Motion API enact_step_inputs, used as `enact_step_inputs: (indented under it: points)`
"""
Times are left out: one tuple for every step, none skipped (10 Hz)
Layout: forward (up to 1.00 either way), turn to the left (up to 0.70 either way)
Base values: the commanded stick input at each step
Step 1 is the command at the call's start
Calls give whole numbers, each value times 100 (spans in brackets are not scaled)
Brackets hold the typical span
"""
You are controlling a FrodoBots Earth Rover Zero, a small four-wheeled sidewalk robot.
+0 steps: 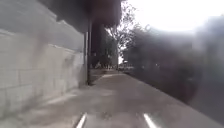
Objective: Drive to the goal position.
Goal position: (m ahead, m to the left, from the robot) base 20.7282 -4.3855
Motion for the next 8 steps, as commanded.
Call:
enact_step_inputs:
  points:
    - [70,0]
    - [70,-29]
    - [70,-20]
    - [70,0]
    - [70,0]
    - [70,0]
    - [70,-25]
    - [70,-14]
